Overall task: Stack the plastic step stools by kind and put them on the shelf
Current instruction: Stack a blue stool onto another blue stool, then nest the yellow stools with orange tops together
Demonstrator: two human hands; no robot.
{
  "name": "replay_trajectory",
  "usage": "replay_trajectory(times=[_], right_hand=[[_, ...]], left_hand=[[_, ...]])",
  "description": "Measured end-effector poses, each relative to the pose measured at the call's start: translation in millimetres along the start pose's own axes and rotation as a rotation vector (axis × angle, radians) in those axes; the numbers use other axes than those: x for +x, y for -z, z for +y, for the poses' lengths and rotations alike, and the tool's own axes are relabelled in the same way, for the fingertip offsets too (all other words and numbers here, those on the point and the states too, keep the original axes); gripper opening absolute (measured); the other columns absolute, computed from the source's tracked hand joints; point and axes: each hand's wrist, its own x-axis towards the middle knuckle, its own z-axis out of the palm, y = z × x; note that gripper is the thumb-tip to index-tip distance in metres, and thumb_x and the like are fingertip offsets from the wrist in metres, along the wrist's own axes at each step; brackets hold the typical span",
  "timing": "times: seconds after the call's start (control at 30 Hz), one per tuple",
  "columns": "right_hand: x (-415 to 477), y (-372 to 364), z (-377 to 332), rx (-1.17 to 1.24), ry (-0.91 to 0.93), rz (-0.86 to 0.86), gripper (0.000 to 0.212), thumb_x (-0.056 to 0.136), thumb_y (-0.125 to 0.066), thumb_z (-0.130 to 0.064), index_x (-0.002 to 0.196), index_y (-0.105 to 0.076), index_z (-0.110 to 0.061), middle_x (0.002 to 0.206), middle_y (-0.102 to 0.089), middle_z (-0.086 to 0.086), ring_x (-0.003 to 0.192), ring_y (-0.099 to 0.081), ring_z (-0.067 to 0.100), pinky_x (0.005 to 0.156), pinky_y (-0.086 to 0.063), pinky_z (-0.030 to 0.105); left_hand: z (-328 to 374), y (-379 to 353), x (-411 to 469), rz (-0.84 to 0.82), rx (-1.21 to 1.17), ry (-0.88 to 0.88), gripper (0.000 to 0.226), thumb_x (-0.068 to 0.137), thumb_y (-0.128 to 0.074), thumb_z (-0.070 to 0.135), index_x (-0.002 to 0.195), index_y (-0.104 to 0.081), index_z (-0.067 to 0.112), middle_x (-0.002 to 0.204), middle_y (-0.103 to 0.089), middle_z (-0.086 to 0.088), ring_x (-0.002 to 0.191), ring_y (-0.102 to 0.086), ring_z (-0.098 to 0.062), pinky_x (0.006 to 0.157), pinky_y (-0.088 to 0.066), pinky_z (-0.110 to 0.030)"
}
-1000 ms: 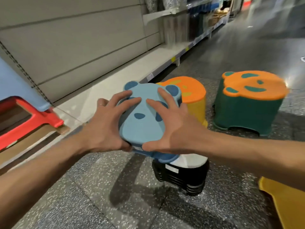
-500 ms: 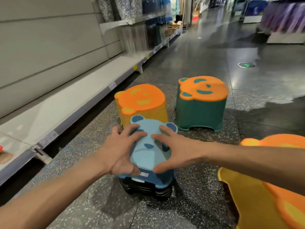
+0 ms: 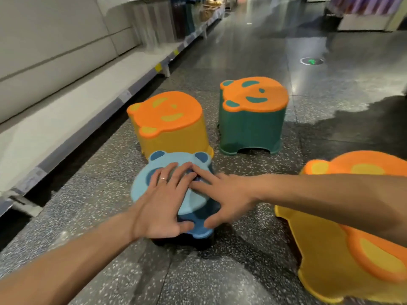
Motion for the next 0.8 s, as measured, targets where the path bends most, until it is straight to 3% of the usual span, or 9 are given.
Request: replay_trajectory(times=[0.1,0.23,0.37,0.47,0.53,0.63,0.73,0.8], right_hand=[[-31,1,24,-0.060,-0.104,0.084,0.109,0.083,-0.063,-0.074,0.161,-0.009,-0.019,0.170,0.005,0.010,0.141,-0.035,0.048,0.112,-0.037,0.057],[-103,-4,71,-0.138,-0.230,0.214,0.103,0.083,-0.067,-0.068,0.160,-0.019,-0.018,0.163,-0.020,0.013,0.138,-0.039,0.041,0.108,-0.040,0.056],[-192,-15,117,-0.145,-0.447,0.193,0.095,0.082,-0.066,-0.072,0.158,-0.026,-0.032,0.166,-0.020,0.006,0.144,-0.033,0.035,0.114,-0.033,0.052],[-240,-28,149,-0.035,-0.605,0.122,0.104,0.075,-0.069,-0.077,0.159,-0.019,-0.043,0.169,-0.013,-0.001,0.148,-0.027,0.036,0.116,-0.030,0.055],[-256,-37,170,-0.016,-0.641,0.038,0.110,0.071,-0.071,-0.079,0.159,-0.013,-0.048,0.171,-0.006,-0.006,0.153,-0.019,0.035,0.118,-0.026,0.061],[-255,-40,197,0.024,-0.624,0.069,0.116,0.067,-0.074,-0.079,0.160,-0.013,-0.046,0.171,-0.005,-0.005,0.154,-0.015,0.035,0.121,-0.022,0.059],[-237,-32,225,0.102,-0.628,0.141,0.125,0.059,-0.071,-0.083,0.162,-0.018,-0.036,0.172,-0.007,0.005,0.158,-0.009,0.029,0.126,-0.010,0.048],[-225,-22,243,0.208,-0.643,0.139,0.132,0.050,-0.068,-0.087,0.161,-0.022,-0.034,0.170,-0.019,0.003,0.155,-0.020,0.025,0.125,-0.016,0.045]], left_hand=[[53,-6,33,0.142,-0.134,-0.069,0.114,0.072,-0.057,0.077,0.159,-0.027,0.011,0.171,-0.017,-0.007,0.154,-0.022,-0.034,0.123,-0.024,-0.052],[138,-9,71,0.262,-0.379,-0.110,0.112,0.075,-0.056,0.067,0.163,-0.010,0.014,0.169,-0.012,-0.004,0.155,-0.017,-0.032,0.122,-0.024,-0.054],[229,-6,84,0.113,-0.532,-0.262,0.132,0.061,-0.053,0.085,0.162,-0.001,0.018,0.170,0.005,0.002,0.161,0.001,-0.030,0.127,-0.016,-0.057],[291,-15,74,-0.030,-0.507,-0.358,0.142,0.053,-0.061,0.096,0.161,0.002,0.028,0.168,0.020,0.010,0.161,0.017,-0.028,0.128,-0.012,-0.061],[318,-20,67,-0.035,-0.486,-0.358,0.139,0.046,-0.063,0.098,0.157,-0.004,0.039,0.167,0.022,0.015,0.160,0.018,-0.030,0.124,-0.016,-0.067],[329,-24,73,-0.004,-0.378,-0.342,0.119,0.052,-0.072,0.088,0.149,-0.020,0.042,0.166,0.014,0.011,0.158,0.010,-0.034,0.119,-0.023,-0.070],[311,-32,87,0.134,-0.402,-0.373,0.094,0.057,-0.076,0.070,0.138,-0.040,0.041,0.168,-0.009,0.004,0.154,-0.009,-0.037,0.112,-0.035,-0.068],[296,-35,95,0.209,-0.471,-0.373,0.085,0.056,-0.076,0.060,0.134,-0.049,0.039,0.167,-0.021,0.003,0.152,-0.018,-0.037,0.113,-0.040,-0.063]])
